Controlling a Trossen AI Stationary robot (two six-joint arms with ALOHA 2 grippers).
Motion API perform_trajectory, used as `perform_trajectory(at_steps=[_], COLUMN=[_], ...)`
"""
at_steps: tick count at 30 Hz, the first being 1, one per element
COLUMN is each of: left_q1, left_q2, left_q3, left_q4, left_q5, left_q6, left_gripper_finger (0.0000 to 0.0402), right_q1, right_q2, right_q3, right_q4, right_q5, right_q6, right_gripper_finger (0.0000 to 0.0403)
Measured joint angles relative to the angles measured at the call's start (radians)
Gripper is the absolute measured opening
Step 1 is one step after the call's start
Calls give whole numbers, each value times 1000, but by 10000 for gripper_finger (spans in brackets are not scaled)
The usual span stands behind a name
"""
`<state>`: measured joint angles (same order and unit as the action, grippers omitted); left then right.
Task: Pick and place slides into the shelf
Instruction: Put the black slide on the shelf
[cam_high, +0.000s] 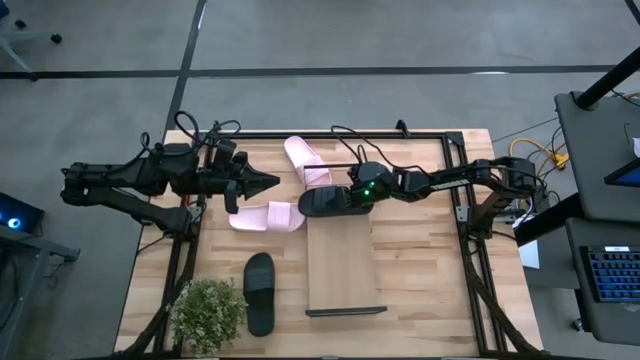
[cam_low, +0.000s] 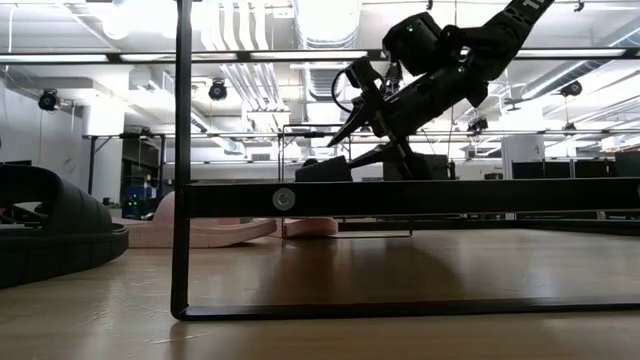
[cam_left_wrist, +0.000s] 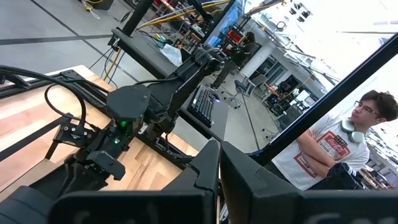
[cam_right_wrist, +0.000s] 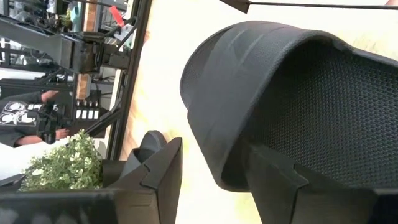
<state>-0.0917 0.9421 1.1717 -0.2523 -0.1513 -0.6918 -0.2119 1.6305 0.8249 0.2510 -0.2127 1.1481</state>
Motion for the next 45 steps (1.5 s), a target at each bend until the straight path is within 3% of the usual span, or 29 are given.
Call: perform_trajectory(at_steps=[12,28,45], left_q1=[0,0,0], left_q2=[0,3,3], left_q3=[0,0,0], left_q4=[0,0,-6], left_q5=[-3,-2,15], left_q6=[0,0,18], left_gripper_finger=[0,0,0], right_q1=[-3,-18,-13], right_q2=[-22,-98,-365], right_q3=[0,2,2], right_q4=[-24,-202,-353], right_q5=[0,5,60], right_q6=[1,-41,-76], right_gripper_finger=[157,157,157])
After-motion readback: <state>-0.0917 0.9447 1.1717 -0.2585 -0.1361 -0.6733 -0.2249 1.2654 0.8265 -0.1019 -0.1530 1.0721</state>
